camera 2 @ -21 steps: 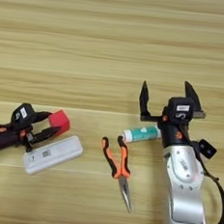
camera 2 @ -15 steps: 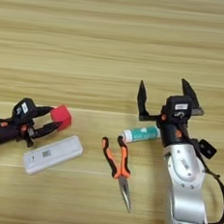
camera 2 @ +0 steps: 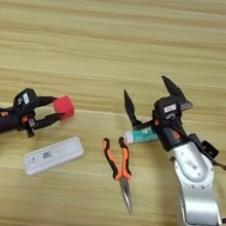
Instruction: Move the objects on the table
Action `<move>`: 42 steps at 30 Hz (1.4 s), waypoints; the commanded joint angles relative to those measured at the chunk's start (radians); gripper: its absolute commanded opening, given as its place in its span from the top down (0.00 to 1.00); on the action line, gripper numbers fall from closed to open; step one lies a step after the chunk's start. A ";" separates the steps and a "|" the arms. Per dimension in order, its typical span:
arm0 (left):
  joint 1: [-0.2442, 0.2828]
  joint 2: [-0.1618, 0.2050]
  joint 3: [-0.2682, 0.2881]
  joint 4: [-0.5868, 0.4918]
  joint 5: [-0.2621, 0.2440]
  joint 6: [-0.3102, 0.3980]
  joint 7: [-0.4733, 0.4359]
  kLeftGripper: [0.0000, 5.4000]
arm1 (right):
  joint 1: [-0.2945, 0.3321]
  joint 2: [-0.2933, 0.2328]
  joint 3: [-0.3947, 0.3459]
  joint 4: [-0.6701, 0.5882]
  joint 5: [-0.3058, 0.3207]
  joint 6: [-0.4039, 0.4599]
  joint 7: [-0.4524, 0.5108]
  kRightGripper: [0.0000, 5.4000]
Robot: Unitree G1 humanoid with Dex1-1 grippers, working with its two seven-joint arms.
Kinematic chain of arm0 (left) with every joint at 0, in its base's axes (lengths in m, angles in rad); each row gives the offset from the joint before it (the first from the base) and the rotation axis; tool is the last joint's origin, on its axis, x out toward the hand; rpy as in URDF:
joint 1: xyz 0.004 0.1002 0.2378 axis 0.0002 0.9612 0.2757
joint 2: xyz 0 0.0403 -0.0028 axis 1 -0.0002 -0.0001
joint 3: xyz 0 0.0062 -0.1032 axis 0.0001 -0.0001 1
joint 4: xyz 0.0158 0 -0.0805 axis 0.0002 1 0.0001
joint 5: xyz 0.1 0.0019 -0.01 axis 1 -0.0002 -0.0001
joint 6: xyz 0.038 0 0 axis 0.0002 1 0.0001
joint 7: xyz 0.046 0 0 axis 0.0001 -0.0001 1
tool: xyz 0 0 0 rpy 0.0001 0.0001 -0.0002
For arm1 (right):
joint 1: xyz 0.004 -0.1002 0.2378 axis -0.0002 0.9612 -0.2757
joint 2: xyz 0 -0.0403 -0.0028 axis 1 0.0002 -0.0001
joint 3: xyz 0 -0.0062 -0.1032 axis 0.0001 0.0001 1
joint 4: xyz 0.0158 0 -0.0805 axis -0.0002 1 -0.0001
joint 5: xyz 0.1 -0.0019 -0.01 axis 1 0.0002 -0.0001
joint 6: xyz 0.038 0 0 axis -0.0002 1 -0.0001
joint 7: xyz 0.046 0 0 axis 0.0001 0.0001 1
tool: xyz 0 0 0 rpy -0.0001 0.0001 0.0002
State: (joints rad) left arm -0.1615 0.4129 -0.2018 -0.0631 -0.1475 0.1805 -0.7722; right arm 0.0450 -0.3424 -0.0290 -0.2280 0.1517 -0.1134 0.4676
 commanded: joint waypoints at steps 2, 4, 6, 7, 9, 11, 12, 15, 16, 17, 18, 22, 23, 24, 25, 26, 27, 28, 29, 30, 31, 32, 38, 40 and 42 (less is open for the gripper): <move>-0.011 0.023 0.002 -0.029 -0.007 -0.014 -0.033 0.59 | 0.010 -0.081 0.009 -0.042 0.088 0.066 0.134 0.00; -0.011 0.031 0.004 -0.040 -0.014 -0.017 -0.051 0.59 | 0.016 -0.119 0.016 -0.044 0.125 0.090 0.205 0.00; -0.013 0.040 0.005 -0.047 -0.021 -0.019 -0.072 0.59 | 0.018 -0.148 0.019 -0.039 0.154 0.106 0.264 0.00; -0.014 0.044 0.005 -0.049 -0.022 -0.020 -0.078 0.59 | 0.018 -0.155 0.019 -0.037 0.163 0.110 0.282 0.00; -0.016 0.054 0.004 -0.054 -0.027 -0.029 -0.100 0.59 | 0.017 -0.174 0.018 -0.027 0.180 0.113 0.322 0.00; -0.018 0.063 0.003 -0.058 -0.033 -0.039 -0.121 0.59 | 0.016 -0.187 0.018 -0.025 0.196 0.123 0.354 0.00; -0.020 0.067 0.003 -0.059 -0.036 -0.045 -0.134 0.59 | 0.017 -0.196 0.021 -0.027 0.203 0.127 0.371 0.00; -0.025 0.081 0.002 -0.059 -0.047 -0.064 -0.178 0.59 | 0.021 -0.218 0.031 -0.032 0.213 0.138 0.413 0.00; -0.027 0.085 0.001 -0.057 -0.052 -0.069 -0.194 0.59 | 0.022 -0.224 0.036 -0.035 0.216 0.143 0.427 0.00; -0.029 0.088 0.000 -0.055 -0.057 -0.074 -0.206 0.59 | 0.024 -0.229 0.039 -0.038 0.218 0.147 0.437 0.00; -0.032 0.091 -0.002 -0.054 -0.062 -0.081 -0.222 0.59 | 0.025 -0.234 0.042 -0.042 0.222 0.150 0.449 0.00; -0.039 0.107 -0.014 -0.053 -0.086 -0.108 -0.294 0.59 | 0.028 -0.253 0.051 -0.072 0.241 0.168 0.491 0.00; -0.042 0.108 -0.016 -0.050 -0.089 -0.112 -0.309 0.59 | 0.029 -0.259 0.054 -0.081 0.247 0.175 0.501 0.00; -0.044 0.108 -0.017 -0.047 -0.092 -0.114 -0.319 0.59 | 0.029 -0.263 0.056 -0.089 0.252 0.180 0.508 0.00; -0.047 0.108 -0.019 -0.045 -0.096 -0.115 -0.328 0.59 | 0.028 -0.268 0.058 -0.097 0.254 0.186 0.515 0.00; -0.050 0.108 -0.021 -0.043 -0.098 -0.115 -0.337 0.59 | 0.027 -0.273 0.060 -0.103 0.254 0.190 0.522 0.00; -0.054 0.108 -0.024 -0.042 -0.100 -0.118 -0.346 0.59 | 0.025 -0.278 0.061 -0.109 0.255 0.194 0.528 0.00; -0.057 0.107 -0.029 -0.042 -0.103 -0.119 -0.357 0.59 | 0.021 -0.282 0.063 -0.116 0.258 0.200 0.535 0.00; -0.059 0.105 -0.035 -0.044 -0.108 -0.119 -0.368 0.59 | 0.017 -0.286 0.066 -0.123 0.261 0.207 0.542 0.00; -0.060 0.103 -0.041 -0.047 -0.114 -0.115 -0.378 0.59 | 0.012 -0.289 0.069 -0.130 0.262 0.213 0.549 0.00; -0.062 0.102 -0.047 -0.050 -0.116 -0.112 -0.387 0.59 | 0.007 -0.292 0.075 -0.135 0.262 0.219 0.554 0.00; -0.065 0.099 -0.055 -0.050 -0.115 -0.112 -0.393 0.59 | 0.002 -0.295 0.084 -0.139 0.259 0.223 0.559 0.00; -0.080 0.093 -0.075 -0.050 -0.115 -0.110 -0.413 0.59 | -0.030 -0.304 0.134 -0.167 0.245 0.249 0.577 0.00; -0.083 0.092 -0.078 -0.052 -0.117 -0.108 -0.416 0.59 | -0.043 -0.306 0.149 -0.174 0.239 0.257 0.579 0.00; -0.084 0.092 -0.083 -0.054 -0.120 -0.109 -0.421 0.59 | -0.057 -0.307 0.163 -0.173 0.233 0.262 0.582 0.00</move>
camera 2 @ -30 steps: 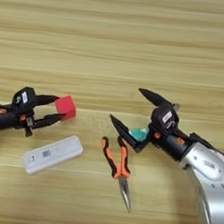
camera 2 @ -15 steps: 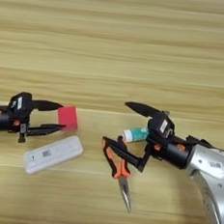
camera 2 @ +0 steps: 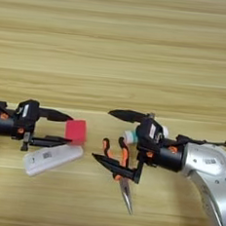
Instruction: Move the objects on the table
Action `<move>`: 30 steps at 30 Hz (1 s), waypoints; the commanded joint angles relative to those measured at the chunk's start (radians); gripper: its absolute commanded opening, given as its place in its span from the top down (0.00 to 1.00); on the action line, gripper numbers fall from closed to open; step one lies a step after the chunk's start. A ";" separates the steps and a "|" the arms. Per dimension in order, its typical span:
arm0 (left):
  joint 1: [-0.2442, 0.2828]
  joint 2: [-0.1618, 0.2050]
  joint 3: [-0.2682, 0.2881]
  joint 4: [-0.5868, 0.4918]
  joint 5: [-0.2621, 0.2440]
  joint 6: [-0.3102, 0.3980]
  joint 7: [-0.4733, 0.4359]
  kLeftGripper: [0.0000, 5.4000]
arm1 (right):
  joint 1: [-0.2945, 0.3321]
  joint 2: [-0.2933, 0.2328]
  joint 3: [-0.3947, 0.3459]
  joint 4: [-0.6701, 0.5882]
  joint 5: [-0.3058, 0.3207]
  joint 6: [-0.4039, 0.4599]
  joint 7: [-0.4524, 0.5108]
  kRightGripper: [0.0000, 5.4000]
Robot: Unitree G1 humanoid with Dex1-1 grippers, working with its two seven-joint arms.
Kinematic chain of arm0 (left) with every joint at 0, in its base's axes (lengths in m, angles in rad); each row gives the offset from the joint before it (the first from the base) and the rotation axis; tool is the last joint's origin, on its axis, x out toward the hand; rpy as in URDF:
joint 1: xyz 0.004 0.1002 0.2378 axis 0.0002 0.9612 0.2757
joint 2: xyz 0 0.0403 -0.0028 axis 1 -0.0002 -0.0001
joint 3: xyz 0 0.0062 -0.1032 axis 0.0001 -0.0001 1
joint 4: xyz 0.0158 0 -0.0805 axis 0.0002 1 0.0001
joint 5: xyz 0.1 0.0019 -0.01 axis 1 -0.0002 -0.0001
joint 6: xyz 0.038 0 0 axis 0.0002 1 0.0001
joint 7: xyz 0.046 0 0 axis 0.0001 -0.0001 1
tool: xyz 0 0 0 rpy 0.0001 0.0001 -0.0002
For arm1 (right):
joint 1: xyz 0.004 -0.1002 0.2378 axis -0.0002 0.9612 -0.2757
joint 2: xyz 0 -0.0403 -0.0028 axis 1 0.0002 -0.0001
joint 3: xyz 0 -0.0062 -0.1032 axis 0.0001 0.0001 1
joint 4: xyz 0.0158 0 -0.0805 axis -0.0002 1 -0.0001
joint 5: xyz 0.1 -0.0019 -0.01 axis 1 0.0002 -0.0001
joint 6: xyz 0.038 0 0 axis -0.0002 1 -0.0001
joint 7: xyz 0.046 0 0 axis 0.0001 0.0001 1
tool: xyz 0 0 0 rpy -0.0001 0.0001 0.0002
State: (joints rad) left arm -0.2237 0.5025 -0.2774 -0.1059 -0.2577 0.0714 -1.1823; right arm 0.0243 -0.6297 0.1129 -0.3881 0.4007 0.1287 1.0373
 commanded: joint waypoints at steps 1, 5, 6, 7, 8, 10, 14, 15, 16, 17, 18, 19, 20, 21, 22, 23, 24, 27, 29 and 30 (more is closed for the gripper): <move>-0.022 0.002 -0.010 -0.013 -0.011 -0.001 -0.012 0.59 | -0.044 -0.020 0.027 -0.011 -0.018 0.024 0.013 0.00; -0.023 0.000 -0.016 -0.020 -0.012 0.000 -0.012 0.59 | -0.067 -0.020 0.048 0.001 -0.033 0.029 0.018 0.00; -0.023 -0.001 -0.016 -0.020 -0.011 0.000 -0.011 0.59 | -0.069 -0.019 0.052 0.005 -0.038 0.027 0.018 0.00; -0.024 -0.002 -0.017 -0.020 -0.011 0.001 -0.010 0.59 | -0.071 -0.017 0.057 0.011 -0.044 0.024 0.019 0.00; -0.024 -0.004 -0.020 -0.021 -0.010 0.000 -0.009 0.59 | -0.073 -0.016 0.065 0.020 -0.054 0.020 0.020 0.00; -0.023 -0.007 -0.024 -0.023 -0.009 -0.001 -0.008 0.59 | -0.077 -0.014 0.078 0.034 -0.067 0.016 0.023 0.00; -0.021 -0.010 -0.029 -0.031 -0.011 0.001 -0.007 0.59 | -0.092 -0.013 0.097 0.055 -0.087 0.008 0.031 0.04; -0.021 -0.011 -0.030 -0.033 -0.011 0.001 -0.006 0.59 | -0.097 -0.012 0.102 0.059 -0.091 0.007 0.032 0.05; -0.021 -0.011 -0.031 -0.034 -0.012 0.001 -0.006 0.59 | -0.101 -0.012 0.107 0.062 -0.094 0.006 0.035 0.07; -0.021 -0.012 -0.032 -0.035 -0.012 0.001 -0.006 0.59 | -0.105 -0.012 0.113 0.065 -0.099 0.006 0.038 0.09; -0.021 -0.012 -0.033 -0.036 -0.012 0.002 -0.007 0.59 | -0.108 -0.011 0.117 0.067 -0.102 0.006 0.040 0.12; -0.021 -0.013 -0.033 -0.037 -0.012 0.002 -0.007 0.59 | -0.112 -0.011 0.121 0.070 -0.104 0.005 0.041 0.14; -0.022 -0.013 -0.034 -0.037 -0.012 0.002 -0.007 0.59 | -0.115 -0.010 0.124 0.073 -0.106 0.005 0.043 0.15; -0.023 -0.014 -0.036 -0.037 -0.012 0.002 -0.007 0.59 | -0.119 -0.008 0.125 0.075 -0.107 0.005 0.044 0.19; -0.023 -0.014 -0.037 -0.036 -0.011 0.002 -0.006 0.59 | -0.122 -0.007 0.126 0.076 -0.108 0.005 0.046 0.21; -0.024 -0.014 -0.038 -0.036 -0.011 0.002 -0.005 0.59 | -0.124 -0.007 0.127 0.077 -0.109 0.006 0.048 0.22; -0.024 -0.014 -0.038 -0.036 -0.011 0.002 -0.005 0.59 | -0.126 -0.006 0.128 0.077 -0.109 0.006 0.048 0.26; -0.025 -0.014 -0.038 -0.034 -0.011 0.000 -0.003 0.59 | -0.128 -0.003 0.135 0.076 -0.111 0.006 0.048 0.31; -0.025 -0.014 -0.039 -0.034 -0.011 -0.001 -0.002 0.59 | -0.126 -0.001 0.140 0.075 -0.111 0.006 0.047 0.34; -0.025 -0.014 -0.039 -0.034 -0.011 -0.002 -0.003 0.59 | -0.126 0.001 0.142 0.075 -0.112 0.006 0.046 0.36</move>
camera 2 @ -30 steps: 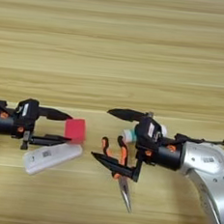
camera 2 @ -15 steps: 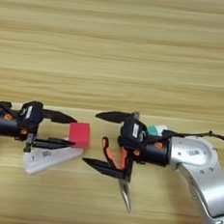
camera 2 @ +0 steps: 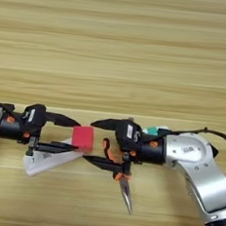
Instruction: Move the objects on the table
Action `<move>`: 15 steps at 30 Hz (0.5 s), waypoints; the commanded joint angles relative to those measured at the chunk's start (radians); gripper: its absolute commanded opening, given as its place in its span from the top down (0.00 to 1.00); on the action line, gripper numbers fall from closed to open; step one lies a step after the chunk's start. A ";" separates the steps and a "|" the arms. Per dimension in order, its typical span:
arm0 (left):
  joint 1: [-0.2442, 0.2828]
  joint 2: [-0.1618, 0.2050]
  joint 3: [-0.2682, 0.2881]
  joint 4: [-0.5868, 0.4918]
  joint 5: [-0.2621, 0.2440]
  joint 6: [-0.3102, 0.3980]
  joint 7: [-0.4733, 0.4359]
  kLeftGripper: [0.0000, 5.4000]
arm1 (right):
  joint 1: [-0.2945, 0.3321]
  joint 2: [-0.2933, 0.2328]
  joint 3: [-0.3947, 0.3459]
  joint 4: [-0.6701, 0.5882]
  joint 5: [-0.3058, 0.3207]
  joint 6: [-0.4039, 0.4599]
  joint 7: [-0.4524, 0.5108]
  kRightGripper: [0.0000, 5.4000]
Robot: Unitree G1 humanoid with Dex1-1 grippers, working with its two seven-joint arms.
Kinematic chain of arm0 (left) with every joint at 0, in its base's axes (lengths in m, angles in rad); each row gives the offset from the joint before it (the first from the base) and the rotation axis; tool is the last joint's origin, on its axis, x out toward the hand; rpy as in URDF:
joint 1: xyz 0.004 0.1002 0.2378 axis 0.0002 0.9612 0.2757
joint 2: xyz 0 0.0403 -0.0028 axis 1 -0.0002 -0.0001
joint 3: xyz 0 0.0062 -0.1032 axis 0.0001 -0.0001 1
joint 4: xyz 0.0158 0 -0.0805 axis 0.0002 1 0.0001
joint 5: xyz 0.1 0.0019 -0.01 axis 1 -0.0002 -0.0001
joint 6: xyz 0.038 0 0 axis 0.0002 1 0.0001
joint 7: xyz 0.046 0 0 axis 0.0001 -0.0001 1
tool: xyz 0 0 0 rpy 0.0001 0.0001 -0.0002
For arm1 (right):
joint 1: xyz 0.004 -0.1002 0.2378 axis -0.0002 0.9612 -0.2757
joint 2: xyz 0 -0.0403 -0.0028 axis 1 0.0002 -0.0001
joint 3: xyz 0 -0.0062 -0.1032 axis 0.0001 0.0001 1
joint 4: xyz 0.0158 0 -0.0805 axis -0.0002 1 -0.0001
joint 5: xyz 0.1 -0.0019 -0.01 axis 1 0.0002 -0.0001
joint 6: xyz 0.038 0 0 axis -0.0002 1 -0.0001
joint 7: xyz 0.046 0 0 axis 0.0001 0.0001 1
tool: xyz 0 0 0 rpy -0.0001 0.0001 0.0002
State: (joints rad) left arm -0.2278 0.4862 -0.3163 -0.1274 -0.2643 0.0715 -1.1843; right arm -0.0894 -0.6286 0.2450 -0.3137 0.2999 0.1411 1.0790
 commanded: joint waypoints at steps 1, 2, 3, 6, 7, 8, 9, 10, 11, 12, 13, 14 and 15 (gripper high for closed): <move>-0.021 0.003 0.000 -0.012 -0.005 -0.002 -0.001 0.59 | -0.012 0.001 0.013 0.001 -0.011 -0.007 0.004 0.38; -0.021 0.003 0.000 -0.012 -0.005 -0.003 -0.001 0.59 | -0.012 0.002 0.015 0.002 -0.011 -0.007 0.003 0.41; -0.021 0.003 0.000 -0.011 -0.003 -0.004 -0.001 0.59 | -0.012 0.003 0.017 0.002 -0.012 -0.007 0.003 0.43; -0.022 0.004 -0.003 -0.005 0.006 -0.013 0.001 0.59 | -0.014 0.005 0.023 0.001 -0.012 -0.007 0.002 0.52; -0.022 0.004 -0.003 -0.004 0.006 -0.013 0.001 0.59 | -0.014 0.006 0.026 0.000 -0.011 -0.007 0.002 0.53; -0.022 0.003 -0.003 -0.005 0.007 -0.014 0.001 0.59 | -0.015 0.007 0.027 0.000 -0.011 -0.008 0.002 0.55; -0.022 0.003 -0.004 -0.005 0.007 -0.014 0.000 0.59 | -0.015 0.007 0.028 0.001 -0.011 -0.008 0.002 0.56; -0.022 0.002 -0.004 -0.005 0.007 -0.014 0.000 0.59 | -0.015 0.008 0.029 0.001 -0.011 -0.009 0.003 0.56; -0.022 0.002 -0.004 -0.005 0.007 -0.014 0.000 0.59 | -0.015 0.008 0.030 0.001 -0.010 -0.009 0.003 0.56; -0.022 0.002 -0.004 -0.006 0.007 -0.014 0.000 0.59 | -0.015 0.008 0.030 0.000 -0.010 -0.009 0.003 0.56; -0.022 0.002 -0.005 -0.007 0.007 -0.014 0.000 0.59 | -0.015 0.008 0.031 0.000 -0.009 -0.008 0.003 0.56; -0.021 0.002 -0.005 -0.007 0.007 -0.014 0.001 0.59 | -0.015 0.008 0.031 0.000 -0.008 -0.008 0.003 0.56; -0.022 0.002 -0.005 -0.007 0.007 -0.014 0.001 0.59 | -0.015 0.008 0.031 0.000 -0.008 -0.008 0.003 0.56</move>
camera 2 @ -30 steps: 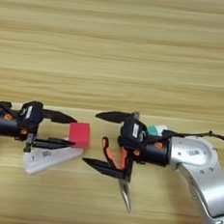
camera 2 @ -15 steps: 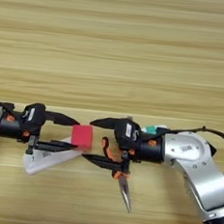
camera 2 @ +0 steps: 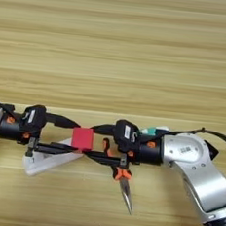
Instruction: Move the objects on the table
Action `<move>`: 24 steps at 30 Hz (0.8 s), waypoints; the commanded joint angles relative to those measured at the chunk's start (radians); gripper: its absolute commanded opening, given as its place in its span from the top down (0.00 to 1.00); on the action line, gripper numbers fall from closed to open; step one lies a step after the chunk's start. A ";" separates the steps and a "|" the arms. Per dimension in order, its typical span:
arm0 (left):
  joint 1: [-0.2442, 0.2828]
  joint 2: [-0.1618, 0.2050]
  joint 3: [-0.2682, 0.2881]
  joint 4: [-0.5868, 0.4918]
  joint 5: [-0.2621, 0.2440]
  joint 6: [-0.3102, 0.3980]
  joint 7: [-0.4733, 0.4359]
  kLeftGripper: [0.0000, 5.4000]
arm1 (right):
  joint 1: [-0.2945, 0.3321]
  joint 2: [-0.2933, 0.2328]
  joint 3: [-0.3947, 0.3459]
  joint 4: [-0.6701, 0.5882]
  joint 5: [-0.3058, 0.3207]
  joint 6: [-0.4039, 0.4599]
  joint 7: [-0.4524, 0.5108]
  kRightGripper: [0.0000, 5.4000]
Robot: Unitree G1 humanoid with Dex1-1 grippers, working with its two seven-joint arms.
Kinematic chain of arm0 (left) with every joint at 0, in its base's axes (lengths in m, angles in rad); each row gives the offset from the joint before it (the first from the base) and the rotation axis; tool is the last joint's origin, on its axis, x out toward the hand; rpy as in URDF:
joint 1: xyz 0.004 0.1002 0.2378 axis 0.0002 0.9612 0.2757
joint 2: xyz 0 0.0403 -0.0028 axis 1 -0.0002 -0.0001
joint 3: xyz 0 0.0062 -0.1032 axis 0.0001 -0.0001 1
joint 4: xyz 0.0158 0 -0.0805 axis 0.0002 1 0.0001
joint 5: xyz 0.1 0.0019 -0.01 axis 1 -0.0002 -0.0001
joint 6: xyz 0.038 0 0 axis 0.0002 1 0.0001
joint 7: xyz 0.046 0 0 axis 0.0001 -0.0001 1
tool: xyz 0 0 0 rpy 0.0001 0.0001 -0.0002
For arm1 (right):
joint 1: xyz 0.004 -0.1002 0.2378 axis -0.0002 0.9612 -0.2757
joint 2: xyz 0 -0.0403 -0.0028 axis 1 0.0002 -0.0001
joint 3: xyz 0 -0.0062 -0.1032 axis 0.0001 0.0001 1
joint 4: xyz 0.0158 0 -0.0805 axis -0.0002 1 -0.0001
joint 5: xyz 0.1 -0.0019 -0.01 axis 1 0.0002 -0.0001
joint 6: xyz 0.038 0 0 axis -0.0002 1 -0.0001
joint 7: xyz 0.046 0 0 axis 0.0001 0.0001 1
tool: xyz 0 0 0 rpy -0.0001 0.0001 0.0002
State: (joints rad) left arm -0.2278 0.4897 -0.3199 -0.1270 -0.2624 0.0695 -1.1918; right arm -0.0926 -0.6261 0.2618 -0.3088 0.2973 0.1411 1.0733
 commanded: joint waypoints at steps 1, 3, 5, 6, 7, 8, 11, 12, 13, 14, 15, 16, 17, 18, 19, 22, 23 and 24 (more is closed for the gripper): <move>-0.022 -0.002 -0.001 -0.007 0.006 -0.012 0.009 0.59 | -0.012 0.006 0.014 -0.005 -0.005 -0.008 0.009 0.56; -0.023 -0.003 -0.002 -0.006 0.007 -0.012 0.011 0.59 | -0.013 0.005 0.014 -0.005 -0.004 -0.008 0.010 0.56; -0.023 -0.005 -0.002 -0.006 0.008 -0.013 0.013 0.59 | -0.012 0.005 0.015 -0.007 -0.004 -0.007 0.010 0.56; -0.024 -0.005 -0.002 -0.005 0.008 -0.013 0.013 0.59 | -0.012 0.004 0.015 -0.009 -0.003 -0.006 0.010 0.56; -0.024 -0.006 -0.002 -0.005 0.009 -0.013 0.014 0.59 | -0.012 0.005 0.016 -0.011 -0.003 -0.005 0.010 0.56; -0.025 -0.006 -0.002 -0.004 0.009 -0.012 0.014 0.59 | -0.012 0.004 0.016 -0.012 -0.002 -0.005 0.011 0.56; -0.026 -0.008 -0.003 -0.004 0.011 -0.013 0.015 0.59 | -0.009 0.003 0.017 -0.018 0.000 -0.003 0.013 0.56; -0.026 -0.008 -0.003 -0.003 0.011 -0.013 0.016 0.59 | -0.009 0.002 0.017 -0.020 0.001 -0.002 0.013 0.56; -0.026 -0.009 -0.004 -0.002 0.012 -0.014 0.017 0.59 | -0.009 0.001 0.017 -0.021 0.002 -0.002 0.014 0.56; -0.027 -0.010 -0.004 -0.001 0.013 -0.015 0.017 0.59 | -0.008 0.001 0.017 -0.022 0.002 -0.002 0.015 0.56; -0.028 -0.012 -0.005 0.001 0.016 -0.015 0.019 0.55 | -0.008 0.001 0.018 -0.022 0.003 -0.002 0.016 0.56; -0.028 -0.014 -0.006 0.003 0.018 -0.016 0.023 0.52 | -0.007 0.001 0.018 -0.023 0.004 -0.002 0.016 0.56; -0.029 -0.016 -0.006 0.004 0.020 -0.016 0.026 0.51 | -0.007 0.001 0.018 -0.023 0.004 -0.002 0.016 0.56; -0.030 -0.018 -0.006 0.006 0.022 -0.016 0.028 0.50 | -0.006 0.001 0.018 -0.023 0.005 -0.002 0.017 0.57; -0.030 -0.019 -0.005 0.007 0.022 -0.016 0.030 0.46 | -0.006 0.001 0.019 -0.023 0.005 -0.002 0.017 0.58; -0.030 -0.020 -0.005 0.009 0.025 -0.018 0.033 0.41 | -0.006 0.000 0.020 -0.023 0.006 -0.003 0.017 0.58; -0.031 -0.021 -0.006 0.010 0.026 -0.019 0.033 0.39 | -0.006 0.000 0.019 -0.022 0.006 -0.004 0.017 0.58; -0.031 -0.022 -0.006 0.012 0.027 -0.021 0.034 0.37 | -0.006 0.000 0.019 -0.022 0.006 -0.004 0.017 0.58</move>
State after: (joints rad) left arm -0.2344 0.4711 -0.3267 -0.1227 -0.2452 0.0606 -1.1714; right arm -0.0926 -0.6249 0.2732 -0.3155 0.2992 0.1420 1.0763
